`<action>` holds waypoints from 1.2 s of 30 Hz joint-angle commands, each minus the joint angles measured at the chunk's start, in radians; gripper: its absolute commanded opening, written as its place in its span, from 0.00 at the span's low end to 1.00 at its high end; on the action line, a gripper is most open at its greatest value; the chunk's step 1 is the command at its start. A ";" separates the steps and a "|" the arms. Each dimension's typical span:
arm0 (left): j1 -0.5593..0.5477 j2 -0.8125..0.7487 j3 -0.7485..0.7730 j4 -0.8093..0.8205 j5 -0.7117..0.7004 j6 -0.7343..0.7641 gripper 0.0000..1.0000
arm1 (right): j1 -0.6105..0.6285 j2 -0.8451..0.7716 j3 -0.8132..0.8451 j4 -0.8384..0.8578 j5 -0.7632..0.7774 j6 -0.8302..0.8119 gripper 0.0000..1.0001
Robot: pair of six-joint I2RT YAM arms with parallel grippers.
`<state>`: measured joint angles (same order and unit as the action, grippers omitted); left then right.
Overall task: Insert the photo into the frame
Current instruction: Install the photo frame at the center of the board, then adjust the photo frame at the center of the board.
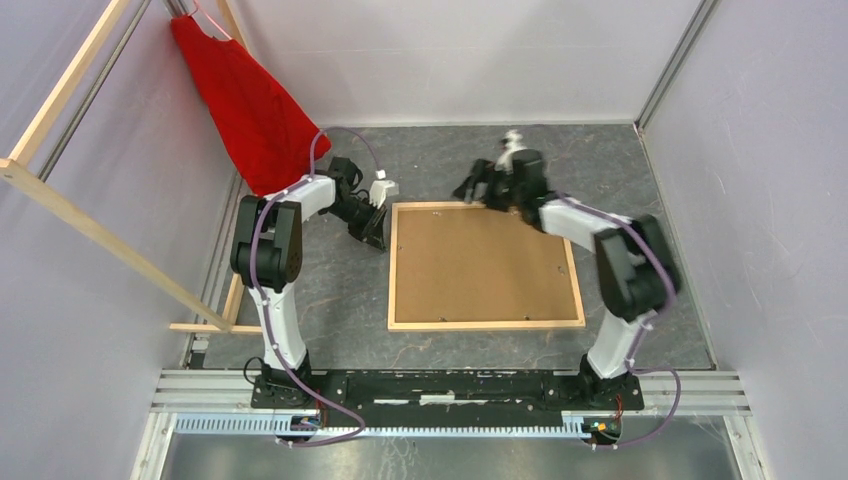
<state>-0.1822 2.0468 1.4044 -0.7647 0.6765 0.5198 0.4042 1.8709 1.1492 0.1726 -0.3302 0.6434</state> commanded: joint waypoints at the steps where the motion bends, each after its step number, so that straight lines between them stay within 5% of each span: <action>1: -0.022 -0.071 -0.102 -0.028 -0.125 0.131 0.24 | -0.159 -0.261 -0.166 -0.095 0.302 -0.078 0.98; 6: -0.071 -0.114 -0.209 0.009 -0.179 0.154 0.25 | -0.335 -0.408 -0.333 -0.121 0.469 -0.077 0.98; 19: -0.277 -0.180 -0.358 0.064 -0.223 0.134 0.24 | -0.394 -0.119 -0.291 0.055 0.134 0.017 0.98; 27: -0.500 -0.155 -0.346 0.071 -0.162 0.092 0.27 | -0.208 0.147 0.091 -0.031 0.024 0.005 0.98; 31: -0.612 -0.140 -0.333 0.040 -0.117 0.099 0.39 | -0.158 0.270 0.273 -0.100 0.012 -0.012 0.98; 36: -0.607 -0.170 -0.293 -0.089 -0.097 0.166 0.56 | -0.166 0.288 0.366 -0.165 0.071 -0.068 0.98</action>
<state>-0.8169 1.8496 1.0935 -0.9226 0.6334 0.5957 0.2260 2.1715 1.4517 0.1383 -0.1951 0.5930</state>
